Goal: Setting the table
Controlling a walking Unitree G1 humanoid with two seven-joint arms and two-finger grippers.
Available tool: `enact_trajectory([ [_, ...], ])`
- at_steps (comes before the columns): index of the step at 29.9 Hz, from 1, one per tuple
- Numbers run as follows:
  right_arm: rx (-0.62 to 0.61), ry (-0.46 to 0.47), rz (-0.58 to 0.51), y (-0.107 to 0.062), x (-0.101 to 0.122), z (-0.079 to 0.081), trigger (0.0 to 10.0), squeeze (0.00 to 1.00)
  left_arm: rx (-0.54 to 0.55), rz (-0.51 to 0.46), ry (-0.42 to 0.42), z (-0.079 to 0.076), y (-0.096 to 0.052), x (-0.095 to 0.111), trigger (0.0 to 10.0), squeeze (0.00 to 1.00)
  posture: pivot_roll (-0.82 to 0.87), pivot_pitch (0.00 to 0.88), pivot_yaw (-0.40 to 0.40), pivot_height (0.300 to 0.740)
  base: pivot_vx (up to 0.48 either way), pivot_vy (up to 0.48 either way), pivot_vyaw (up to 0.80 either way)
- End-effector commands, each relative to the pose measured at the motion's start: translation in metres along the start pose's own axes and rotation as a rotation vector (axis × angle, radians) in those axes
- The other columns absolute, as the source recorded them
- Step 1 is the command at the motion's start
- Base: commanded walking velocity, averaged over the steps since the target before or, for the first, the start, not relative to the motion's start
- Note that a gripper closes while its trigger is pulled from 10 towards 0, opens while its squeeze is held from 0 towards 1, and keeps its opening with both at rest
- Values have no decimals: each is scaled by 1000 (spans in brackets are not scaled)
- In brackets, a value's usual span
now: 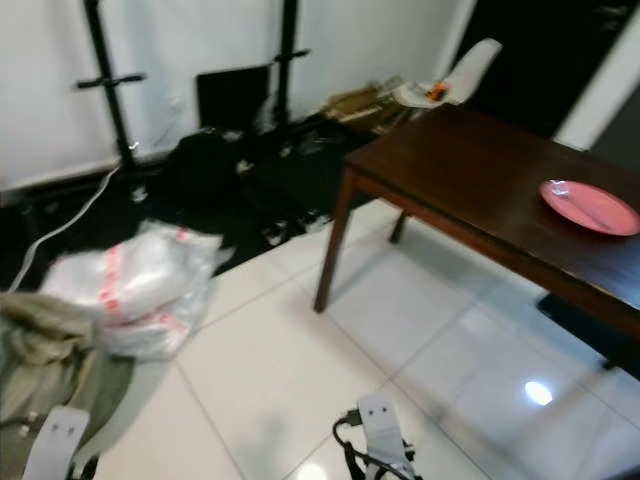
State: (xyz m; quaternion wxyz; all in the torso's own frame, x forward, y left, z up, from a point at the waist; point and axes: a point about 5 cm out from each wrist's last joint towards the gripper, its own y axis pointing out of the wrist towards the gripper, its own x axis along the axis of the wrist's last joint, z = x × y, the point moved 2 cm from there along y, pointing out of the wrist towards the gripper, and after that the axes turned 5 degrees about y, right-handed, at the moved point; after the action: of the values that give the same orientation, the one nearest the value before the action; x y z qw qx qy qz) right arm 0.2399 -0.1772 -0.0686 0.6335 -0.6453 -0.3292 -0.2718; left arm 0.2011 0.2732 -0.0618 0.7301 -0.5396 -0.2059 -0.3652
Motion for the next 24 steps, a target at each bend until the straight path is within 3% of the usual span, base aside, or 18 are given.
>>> enact_trajectory([
  [1,-7,-7,22,-2,-6,-3,10000,0,-7,11,-1,-3,0,-2,10000,0,54,15,32,740,0,0,-788],
  [24,-6,-5,18,-1,-5,-2,10000,0,-3,-1,-7,0,2,2,10000,0,53,13,37,740,0,0,-788],
])
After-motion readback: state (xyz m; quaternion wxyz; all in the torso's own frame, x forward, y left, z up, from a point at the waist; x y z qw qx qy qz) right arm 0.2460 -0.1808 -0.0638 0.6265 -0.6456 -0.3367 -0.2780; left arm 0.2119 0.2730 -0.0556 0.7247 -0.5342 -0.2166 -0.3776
